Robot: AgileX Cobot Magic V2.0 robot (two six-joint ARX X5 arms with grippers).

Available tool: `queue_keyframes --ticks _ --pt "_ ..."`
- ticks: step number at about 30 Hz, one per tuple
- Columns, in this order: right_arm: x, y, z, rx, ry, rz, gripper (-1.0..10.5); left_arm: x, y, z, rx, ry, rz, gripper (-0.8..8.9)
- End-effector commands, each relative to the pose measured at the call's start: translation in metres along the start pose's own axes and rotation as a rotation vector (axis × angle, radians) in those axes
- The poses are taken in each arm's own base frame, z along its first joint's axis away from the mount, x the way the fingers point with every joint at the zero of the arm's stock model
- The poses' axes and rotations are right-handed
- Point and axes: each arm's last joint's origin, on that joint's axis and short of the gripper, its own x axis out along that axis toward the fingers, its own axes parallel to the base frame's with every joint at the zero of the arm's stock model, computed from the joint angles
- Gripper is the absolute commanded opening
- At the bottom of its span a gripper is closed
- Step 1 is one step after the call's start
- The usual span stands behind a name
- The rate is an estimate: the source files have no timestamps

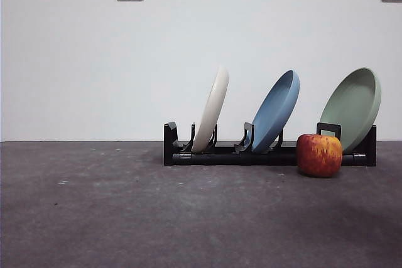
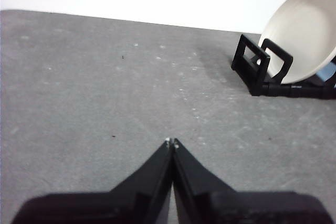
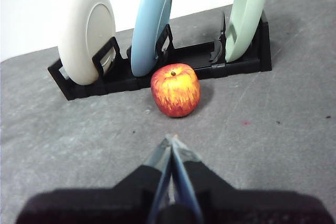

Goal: Take the yellow plate from the plate rack,put the plate on the table,take the apple from the table,put the apple in the plate

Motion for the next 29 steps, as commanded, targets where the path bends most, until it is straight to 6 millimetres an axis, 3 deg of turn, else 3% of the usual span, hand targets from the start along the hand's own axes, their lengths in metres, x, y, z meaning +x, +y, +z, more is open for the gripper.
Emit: queue_keyframes --ticks 1,7,15,25,29 --pt "0.001 -0.001 -0.003 0.048 -0.003 0.000 0.0 0.001 0.000 -0.003 -0.069 0.001 -0.007 -0.04" --pt "-0.002 0.002 0.007 0.159 -0.048 0.019 -0.1 -0.001 -0.004 0.006 -0.141 -0.026 -0.124 -0.07" --pt "-0.016 0.015 0.053 0.169 -0.078 0.029 -0.1 -0.015 -0.014 0.043 -0.169 -0.058 -0.239 -0.07" --pt "-0.031 0.035 0.120 0.007 0.158 0.048 -0.1 -0.025 -0.029 0.102 -0.118 0.031 -0.396 -0.07" --pt "-0.034 0.044 0.144 -0.040 0.283 0.132 -0.1 -0.023 -0.035 0.121 -0.050 0.129 -0.493 -0.07"
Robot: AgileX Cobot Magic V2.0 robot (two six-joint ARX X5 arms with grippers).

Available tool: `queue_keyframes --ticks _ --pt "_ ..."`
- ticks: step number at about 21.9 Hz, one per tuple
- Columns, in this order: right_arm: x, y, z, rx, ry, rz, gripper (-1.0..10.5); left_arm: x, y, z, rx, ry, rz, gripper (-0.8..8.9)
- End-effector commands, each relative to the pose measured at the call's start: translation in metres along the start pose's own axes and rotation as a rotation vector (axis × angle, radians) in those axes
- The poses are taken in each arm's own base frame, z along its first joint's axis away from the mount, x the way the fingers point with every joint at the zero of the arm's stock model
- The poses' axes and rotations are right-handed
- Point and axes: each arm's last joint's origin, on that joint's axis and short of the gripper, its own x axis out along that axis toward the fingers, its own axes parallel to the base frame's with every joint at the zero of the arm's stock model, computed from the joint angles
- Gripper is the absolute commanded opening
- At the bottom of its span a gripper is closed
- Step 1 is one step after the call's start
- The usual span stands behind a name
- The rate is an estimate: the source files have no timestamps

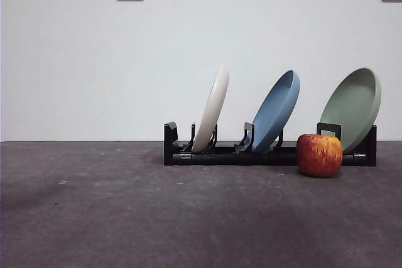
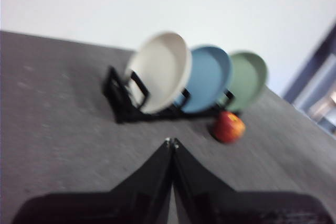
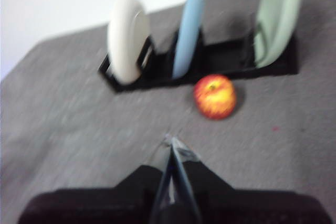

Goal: Take the yellow plate from the plate rack,put the plate on the table,take the apple from the table,put the apple in the plate

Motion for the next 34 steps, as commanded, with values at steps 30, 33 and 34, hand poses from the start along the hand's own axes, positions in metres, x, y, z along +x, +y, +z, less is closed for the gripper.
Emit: queue_keyframes --ticks 30,33,34 --pt "-0.005 0.014 0.029 -0.079 0.345 0.158 7.2 0.032 -0.012 0.057 0.115 0.159 -0.240 6.03" --pt "-0.003 0.013 0.029 -0.075 0.353 0.157 7.2 0.064 -0.014 0.075 0.139 0.160 -0.257 6.03" --pt "-0.002 0.013 0.029 -0.074 0.356 0.156 7.2 0.078 -0.015 0.080 0.144 0.170 -0.256 6.03"
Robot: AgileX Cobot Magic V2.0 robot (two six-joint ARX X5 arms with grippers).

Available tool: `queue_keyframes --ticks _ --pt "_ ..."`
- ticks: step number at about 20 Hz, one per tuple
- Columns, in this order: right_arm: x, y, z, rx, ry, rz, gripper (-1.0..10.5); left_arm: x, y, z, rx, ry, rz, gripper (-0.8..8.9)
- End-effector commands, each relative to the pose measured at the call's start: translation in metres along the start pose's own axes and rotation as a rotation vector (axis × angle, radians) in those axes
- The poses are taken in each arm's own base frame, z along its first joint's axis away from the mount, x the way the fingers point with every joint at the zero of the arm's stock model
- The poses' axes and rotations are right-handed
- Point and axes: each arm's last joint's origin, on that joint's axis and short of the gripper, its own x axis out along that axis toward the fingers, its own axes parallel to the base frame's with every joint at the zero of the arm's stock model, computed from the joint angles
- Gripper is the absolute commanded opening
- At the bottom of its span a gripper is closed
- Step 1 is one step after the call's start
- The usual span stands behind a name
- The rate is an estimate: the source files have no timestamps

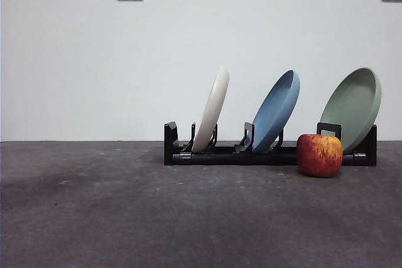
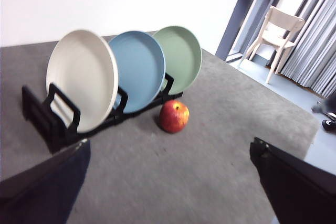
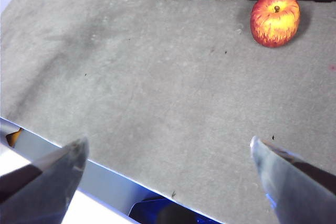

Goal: Take the yellow plate from the plate rack,put the plate on the table,take the apple from the table,put the apple in the plate

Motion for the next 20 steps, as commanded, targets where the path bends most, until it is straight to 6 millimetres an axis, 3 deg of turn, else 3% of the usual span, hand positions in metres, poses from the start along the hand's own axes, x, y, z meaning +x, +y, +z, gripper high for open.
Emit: queue_keyframes --ticks 1,6,10,15,20 --pt "0.000 0.000 0.001 0.000 -0.001 0.001 7.2 0.030 0.009 0.013 -0.007 0.031 -0.005 6.03" --pt "0.001 0.000 0.001 0.001 0.001 0.001 7.2 0.120 0.025 0.040 0.004 0.100 -0.043 6.02" --pt "0.000 0.000 0.001 0.001 0.001 0.001 7.2 0.187 0.040 0.050 0.008 0.132 -0.014 6.02" --pt "0.000 0.000 0.001 0.001 0.001 0.001 7.2 0.260 0.056 0.044 0.009 0.175 0.028 6.02" --pt "0.000 0.000 0.001 0.002 0.002 0.001 7.2 0.309 0.070 0.025 0.013 0.201 0.093 6.02"
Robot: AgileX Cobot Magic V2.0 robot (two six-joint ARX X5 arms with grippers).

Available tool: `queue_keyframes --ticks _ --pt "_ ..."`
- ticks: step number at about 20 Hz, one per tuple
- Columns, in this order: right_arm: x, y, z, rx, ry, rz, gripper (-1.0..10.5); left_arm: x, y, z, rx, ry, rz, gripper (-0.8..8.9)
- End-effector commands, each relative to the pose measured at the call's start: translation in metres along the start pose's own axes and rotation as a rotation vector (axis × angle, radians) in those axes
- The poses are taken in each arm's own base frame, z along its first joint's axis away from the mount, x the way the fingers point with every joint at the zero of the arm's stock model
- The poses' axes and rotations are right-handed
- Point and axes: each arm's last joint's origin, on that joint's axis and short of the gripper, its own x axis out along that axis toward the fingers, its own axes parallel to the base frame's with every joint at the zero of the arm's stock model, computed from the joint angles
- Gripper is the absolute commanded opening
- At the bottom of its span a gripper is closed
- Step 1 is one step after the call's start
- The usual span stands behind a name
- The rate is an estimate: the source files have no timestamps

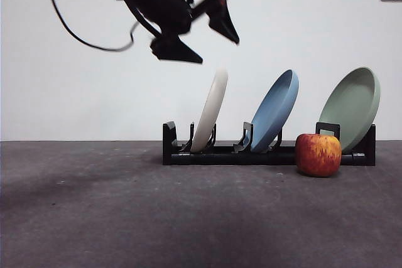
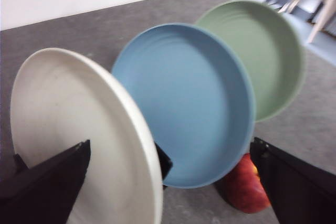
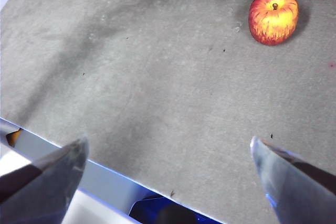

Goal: Take the yellow plate from the plate rack,put the plate on the table,take the apple from the table,put the apple in the plate

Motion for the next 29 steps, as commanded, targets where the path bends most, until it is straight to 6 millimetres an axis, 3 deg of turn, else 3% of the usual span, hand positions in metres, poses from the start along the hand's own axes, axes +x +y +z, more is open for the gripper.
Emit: queue_keyframes --ticks 1,7,10,11,16,23,29 --pt "-0.001 0.001 0.001 -0.001 -0.004 0.001 7.2 0.021 0.005 -0.013 -0.004 0.022 0.026 6.02" --pt "-0.001 0.001 0.001 -0.001 -0.004 0.000 7.2 0.037 0.009 -0.027 -0.012 0.046 0.054 5.77" --pt "-0.001 0.001 0.000 0.001 0.000 0.001 7.2 0.037 0.010 -0.028 -0.016 0.062 0.054 2.57" --pt "-0.001 0.001 -0.001 0.004 0.006 0.001 7.2 0.037 0.009 -0.029 -0.018 0.069 0.049 1.89" --pt "-0.001 0.001 -0.001 0.009 0.014 0.001 7.1 0.037 0.008 -0.030 -0.021 0.077 0.010 -0.11" --pt "-0.001 0.001 -0.001 0.008 0.014 0.001 7.1 0.029 0.004 -0.024 -0.022 0.080 -0.033 -0.08" --pt "-0.001 0.001 -0.001 0.008 0.014 0.001 7.1 0.002 -0.006 0.000 -0.007 0.032 -0.031 -0.08"
